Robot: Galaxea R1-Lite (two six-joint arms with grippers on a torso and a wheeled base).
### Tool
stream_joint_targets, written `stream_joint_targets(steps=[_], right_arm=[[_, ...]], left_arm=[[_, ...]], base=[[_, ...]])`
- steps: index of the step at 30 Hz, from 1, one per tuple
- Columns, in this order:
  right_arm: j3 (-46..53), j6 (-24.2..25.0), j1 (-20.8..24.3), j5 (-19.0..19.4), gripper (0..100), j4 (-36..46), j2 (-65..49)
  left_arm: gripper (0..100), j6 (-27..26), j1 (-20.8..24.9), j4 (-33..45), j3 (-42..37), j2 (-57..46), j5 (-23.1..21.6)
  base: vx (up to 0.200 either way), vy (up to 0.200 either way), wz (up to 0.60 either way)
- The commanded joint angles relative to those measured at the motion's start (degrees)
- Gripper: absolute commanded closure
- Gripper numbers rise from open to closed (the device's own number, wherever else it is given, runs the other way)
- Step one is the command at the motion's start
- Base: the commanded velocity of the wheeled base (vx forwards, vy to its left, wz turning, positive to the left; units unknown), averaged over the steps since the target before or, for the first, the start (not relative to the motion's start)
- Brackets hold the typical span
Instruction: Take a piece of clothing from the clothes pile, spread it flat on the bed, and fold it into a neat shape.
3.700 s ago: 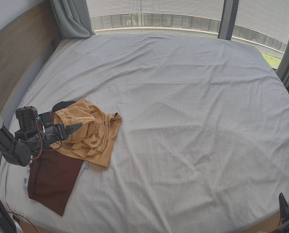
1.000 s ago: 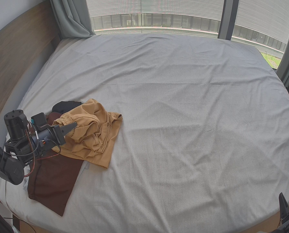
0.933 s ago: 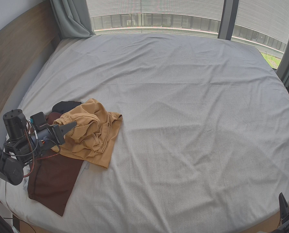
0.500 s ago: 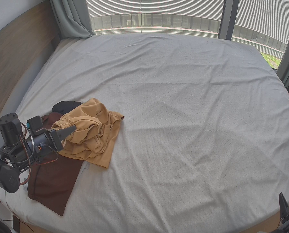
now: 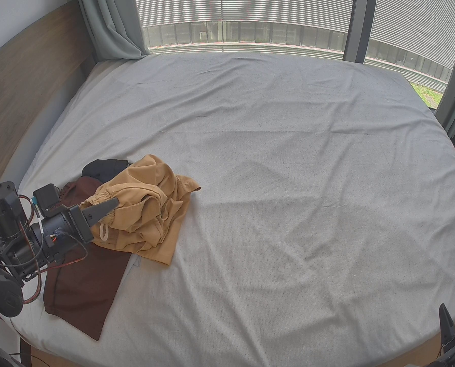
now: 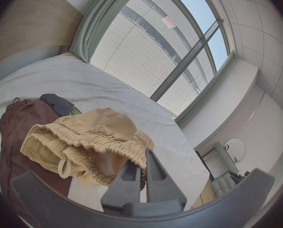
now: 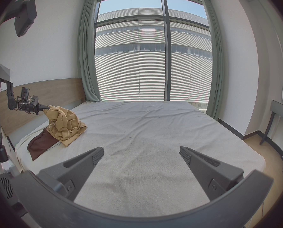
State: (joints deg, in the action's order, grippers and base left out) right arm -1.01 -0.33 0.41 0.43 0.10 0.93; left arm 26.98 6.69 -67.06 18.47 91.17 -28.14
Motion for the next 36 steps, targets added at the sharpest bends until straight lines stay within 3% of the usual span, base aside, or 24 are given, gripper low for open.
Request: stream_joint_targets(steps=[1, 5, 8, 20, 26, 31, 36], right_arm=[[1.01, -0.02, 0.02, 0.10, 0, -0.01, -0.93], [1.01, -0.02, 0.02, 0.01, 0, -0.01, -0.93], [1.01, 0.07, 0.02, 0.10, 0, -0.01, -0.93], [1.01, -0.02, 0.02, 0.01, 0, -0.01, -0.93], [1.01, -0.02, 0.02, 0.01, 0, -0.01, -0.93], [1.01, -0.02, 0.02, 0.01, 0, -0.01, -0.93], [1.01, -0.02, 0.02, 0.01, 0, -0.01, -0.93]], left_arm=[[100, 1.41, 2.18, 0.00, 0.16, -1.35, 0.98], [100, 4.22, 5.26, 0.00, 1.04, -1.35, 4.14], [100, 9.41, 10.53, -0.70, 3.24, -1.26, 9.24], [100, 17.49, 20.03, -3.96, 8.25, -0.73, 21.90], [100, 18.73, 23.37, -3.96, 10.18, -0.21, 26.11], [100, 19.87, 28.29, -4.39, 14.31, 1.64, 34.73], [100, 19.87, 30.49, -5.36, 15.63, 2.78, 35.52]], base=[[0.000, 0.000, 0.00], [0.000, 0.000, 0.00], [0.000, 0.000, 0.00], [0.000, 0.000, 0.00], [0.000, 0.000, 0.00], [0.000, 0.000, 0.00], [0.000, 0.000, 0.00]])
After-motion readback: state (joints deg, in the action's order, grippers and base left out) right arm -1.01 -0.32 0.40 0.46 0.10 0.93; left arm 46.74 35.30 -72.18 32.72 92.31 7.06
